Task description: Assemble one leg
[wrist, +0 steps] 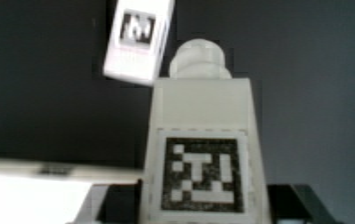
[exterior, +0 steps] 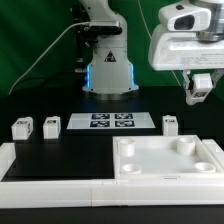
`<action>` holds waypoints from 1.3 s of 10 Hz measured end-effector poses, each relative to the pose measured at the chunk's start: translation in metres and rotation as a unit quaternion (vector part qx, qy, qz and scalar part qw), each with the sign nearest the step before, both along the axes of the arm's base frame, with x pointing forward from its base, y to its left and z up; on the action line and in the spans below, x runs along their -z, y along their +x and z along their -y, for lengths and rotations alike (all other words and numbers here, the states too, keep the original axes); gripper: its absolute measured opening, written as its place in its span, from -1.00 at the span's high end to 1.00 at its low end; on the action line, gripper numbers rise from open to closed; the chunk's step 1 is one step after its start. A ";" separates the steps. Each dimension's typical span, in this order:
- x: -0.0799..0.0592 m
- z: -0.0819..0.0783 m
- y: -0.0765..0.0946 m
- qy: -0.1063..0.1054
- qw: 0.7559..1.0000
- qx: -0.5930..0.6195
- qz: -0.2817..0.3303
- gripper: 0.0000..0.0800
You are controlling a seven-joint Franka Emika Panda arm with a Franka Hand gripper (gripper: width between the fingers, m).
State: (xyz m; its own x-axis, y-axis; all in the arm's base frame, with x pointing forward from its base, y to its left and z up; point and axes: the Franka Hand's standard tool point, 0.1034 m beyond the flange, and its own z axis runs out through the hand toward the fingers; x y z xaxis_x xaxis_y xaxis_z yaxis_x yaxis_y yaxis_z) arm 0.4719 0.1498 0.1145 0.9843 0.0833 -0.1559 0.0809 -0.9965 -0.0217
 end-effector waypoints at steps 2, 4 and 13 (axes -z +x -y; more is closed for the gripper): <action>-0.002 0.006 0.013 0.022 0.995 -0.044 0.084 0.26; 0.002 0.004 0.007 0.030 0.991 -0.035 0.129 0.26; -0.018 0.034 0.099 0.045 0.983 -0.093 0.153 0.26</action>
Offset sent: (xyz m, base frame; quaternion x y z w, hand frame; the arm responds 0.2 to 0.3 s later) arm 0.0000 0.0000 0.0000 0.0000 0.0899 0.0000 0.9960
